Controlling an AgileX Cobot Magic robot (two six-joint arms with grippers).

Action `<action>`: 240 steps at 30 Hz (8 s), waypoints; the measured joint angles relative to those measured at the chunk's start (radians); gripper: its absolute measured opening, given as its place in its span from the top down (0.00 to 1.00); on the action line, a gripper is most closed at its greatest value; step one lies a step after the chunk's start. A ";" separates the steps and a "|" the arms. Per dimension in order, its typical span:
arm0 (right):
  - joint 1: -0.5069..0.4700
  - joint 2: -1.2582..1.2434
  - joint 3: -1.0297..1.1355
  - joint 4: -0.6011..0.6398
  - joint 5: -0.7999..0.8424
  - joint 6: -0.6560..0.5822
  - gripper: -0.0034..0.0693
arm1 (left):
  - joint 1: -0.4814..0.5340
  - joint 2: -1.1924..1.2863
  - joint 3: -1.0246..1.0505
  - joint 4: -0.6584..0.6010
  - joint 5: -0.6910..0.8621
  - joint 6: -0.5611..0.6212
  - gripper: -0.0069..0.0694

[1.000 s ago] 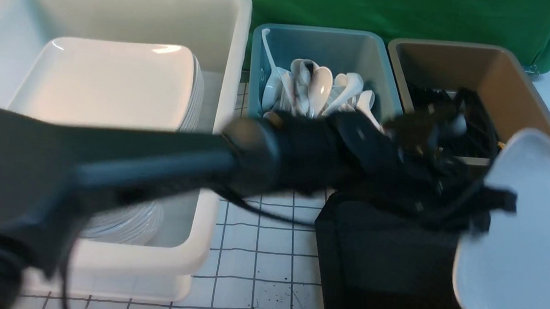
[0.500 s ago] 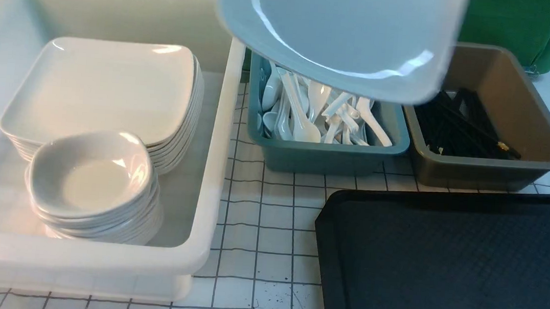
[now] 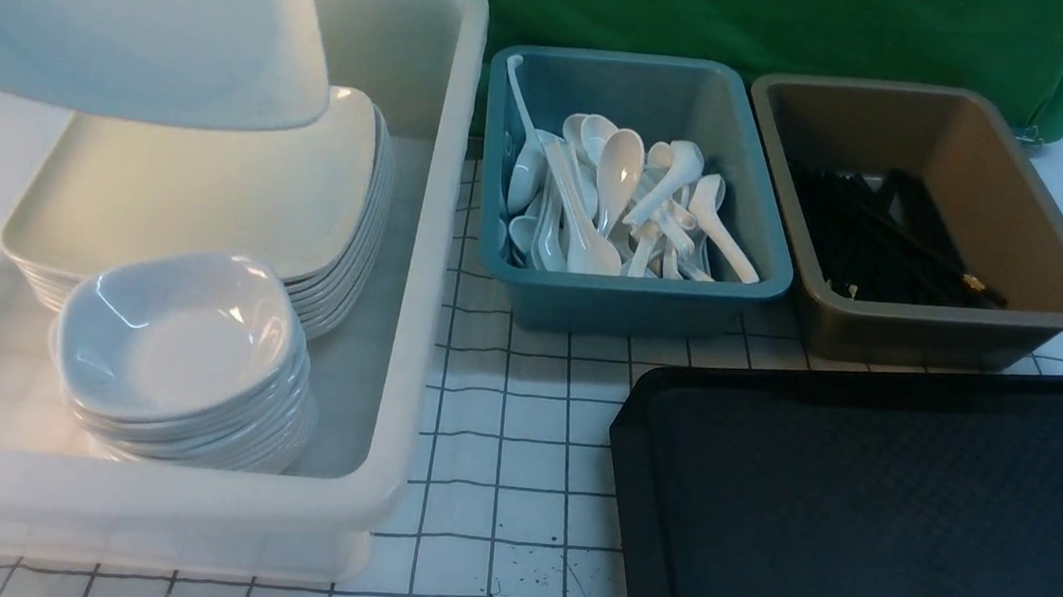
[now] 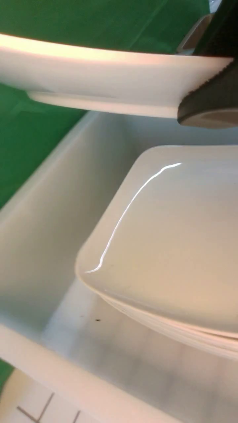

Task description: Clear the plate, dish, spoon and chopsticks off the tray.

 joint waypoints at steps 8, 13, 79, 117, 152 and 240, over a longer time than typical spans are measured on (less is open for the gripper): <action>0.000 0.000 0.000 0.000 -0.018 0.037 0.62 | -0.001 0.132 0.007 -0.040 -0.064 0.021 0.88; 0.000 0.000 0.000 0.000 -0.019 0.053 0.62 | -0.001 0.214 0.010 -0.108 -0.092 0.037 0.88; 0.000 0.000 0.000 0.000 -0.018 0.081 0.62 | 0.004 0.155 0.009 -0.092 0.149 0.408 0.64; 0.000 0.000 0.000 0.019 0.086 0.127 0.65 | -0.314 0.199 -0.029 1.143 -0.151 -0.515 0.91; 0.000 0.529 -0.078 0.316 0.278 -0.326 0.91 | -0.302 -0.368 0.123 0.366 0.345 0.046 0.91; 0.000 -0.161 0.458 0.013 -0.700 -0.106 0.71 | -0.302 -0.375 0.131 0.445 0.233 0.098 0.91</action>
